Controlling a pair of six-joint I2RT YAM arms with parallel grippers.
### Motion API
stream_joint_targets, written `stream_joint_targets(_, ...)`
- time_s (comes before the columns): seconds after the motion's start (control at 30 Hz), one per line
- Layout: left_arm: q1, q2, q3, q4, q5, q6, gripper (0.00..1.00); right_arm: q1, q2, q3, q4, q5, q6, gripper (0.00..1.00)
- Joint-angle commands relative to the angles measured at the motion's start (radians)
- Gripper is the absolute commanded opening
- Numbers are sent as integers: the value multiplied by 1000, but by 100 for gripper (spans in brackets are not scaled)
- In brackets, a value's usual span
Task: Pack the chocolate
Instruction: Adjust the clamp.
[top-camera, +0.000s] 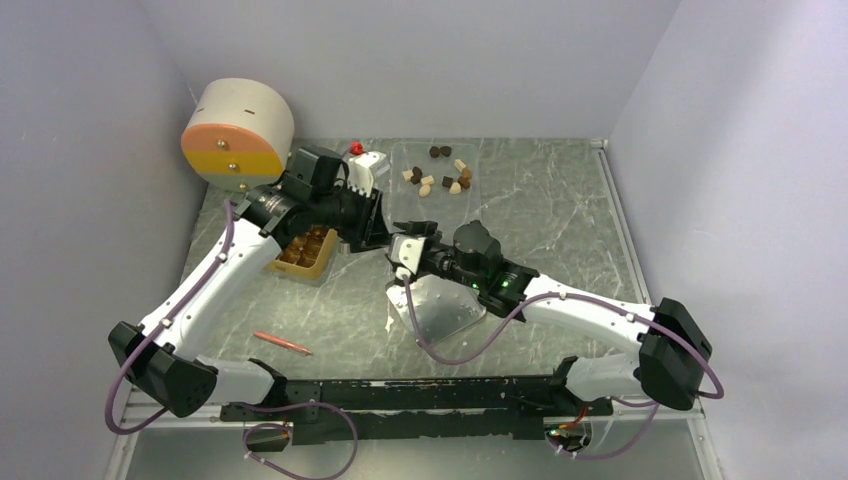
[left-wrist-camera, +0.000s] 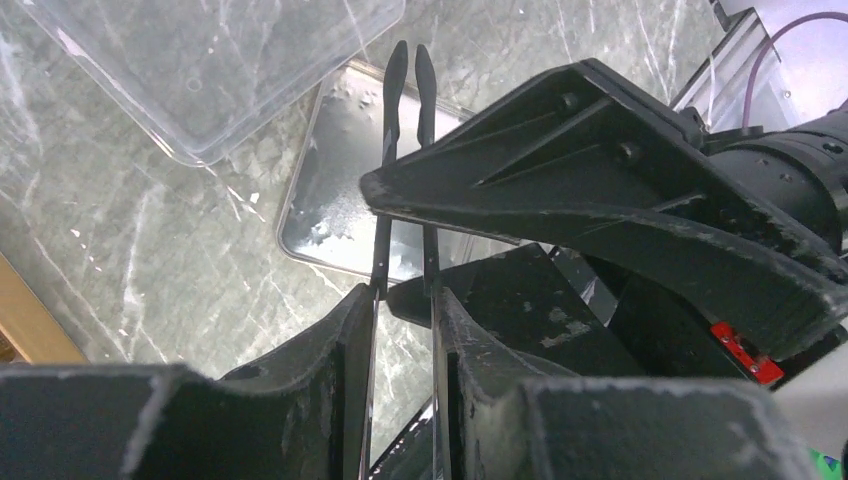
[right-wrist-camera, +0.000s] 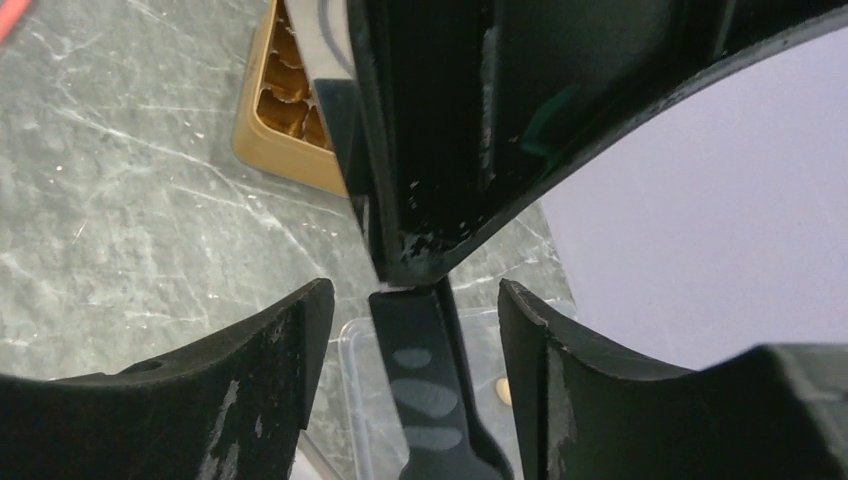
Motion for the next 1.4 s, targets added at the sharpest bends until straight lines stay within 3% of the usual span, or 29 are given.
stream_joint_targets(0.0,-3,-39,-11,16,60,25,31,-4,35,68,37,-19,-43,64)
stream_joint_targets(0.1,-4,-47,-17,18,75,22,31,-4,50,75,33,-17,-43,57)
stream_joint_targets(0.43,-5,-56,-5,-13,67,21,36,-3,34,80,19,-41,-38,0)
stream_joint_targets(0.73,-5,-61,-17,-59,50,27,46,-3,32,79,42,-35,-37,0)
stream_joint_targets(1.1,-5,-28,-5,-119,11,29,43,-4,25,75,17,-15,-81,0)
stream_joint_targets(1.37,-5,-9,-39,-84,60,24,44,-3,38,85,22,-30,-77,0)
